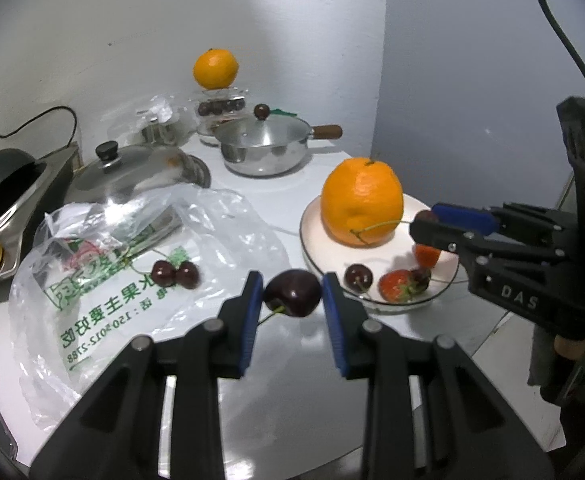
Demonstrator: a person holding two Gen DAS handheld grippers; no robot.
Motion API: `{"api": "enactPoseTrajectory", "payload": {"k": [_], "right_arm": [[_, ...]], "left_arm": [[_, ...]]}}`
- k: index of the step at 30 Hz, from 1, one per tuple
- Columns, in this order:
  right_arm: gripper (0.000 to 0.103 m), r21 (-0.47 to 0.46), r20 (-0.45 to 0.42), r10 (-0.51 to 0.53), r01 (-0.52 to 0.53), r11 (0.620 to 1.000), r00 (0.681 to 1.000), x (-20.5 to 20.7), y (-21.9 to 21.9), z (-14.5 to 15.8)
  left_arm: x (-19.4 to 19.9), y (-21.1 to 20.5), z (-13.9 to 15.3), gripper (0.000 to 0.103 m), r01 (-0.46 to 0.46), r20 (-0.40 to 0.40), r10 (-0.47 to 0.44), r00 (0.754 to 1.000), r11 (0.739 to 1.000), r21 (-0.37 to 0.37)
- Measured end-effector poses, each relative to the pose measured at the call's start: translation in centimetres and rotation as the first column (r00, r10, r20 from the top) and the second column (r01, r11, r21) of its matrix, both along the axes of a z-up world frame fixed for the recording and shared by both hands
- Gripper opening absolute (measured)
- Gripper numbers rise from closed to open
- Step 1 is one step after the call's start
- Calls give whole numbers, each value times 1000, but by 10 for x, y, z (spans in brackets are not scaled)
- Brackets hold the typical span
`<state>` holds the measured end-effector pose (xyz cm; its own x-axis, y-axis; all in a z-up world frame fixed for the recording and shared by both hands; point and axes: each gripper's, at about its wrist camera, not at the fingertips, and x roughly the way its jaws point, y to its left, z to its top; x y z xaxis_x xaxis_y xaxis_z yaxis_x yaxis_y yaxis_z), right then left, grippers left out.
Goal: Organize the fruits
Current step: 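Carry both held cherries over the white plate with both grippers, then lower the left gripper onto the plate and open it to release the cherry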
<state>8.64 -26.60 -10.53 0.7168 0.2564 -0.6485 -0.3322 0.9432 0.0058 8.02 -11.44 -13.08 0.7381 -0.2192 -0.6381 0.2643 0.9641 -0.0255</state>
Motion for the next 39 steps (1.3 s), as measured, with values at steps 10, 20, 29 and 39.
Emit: {"api": "enactPoseTrajectory", "payload": {"k": [10,20,29,39], "right_arm": [[32,18,-11,-39,39,999,999,4,-31,-6],[32,40,-18,-51,52,998,999,11,-56,-11],[32,52,-25,-66,68,996,997,18,-77,-17],[32,56,-49,-45,48,997,998,29,-91,-28]], "left_arm": [[7,-25,-3,32,32,-15,-31,999,999,21],[20,-50,-6,32,65,-23,-65,998,997,28],[38,-78,-15,32,107,-51,-105,993,994,32],[51,-103,-24,32,143,-81,-139,987,989,39]]}}
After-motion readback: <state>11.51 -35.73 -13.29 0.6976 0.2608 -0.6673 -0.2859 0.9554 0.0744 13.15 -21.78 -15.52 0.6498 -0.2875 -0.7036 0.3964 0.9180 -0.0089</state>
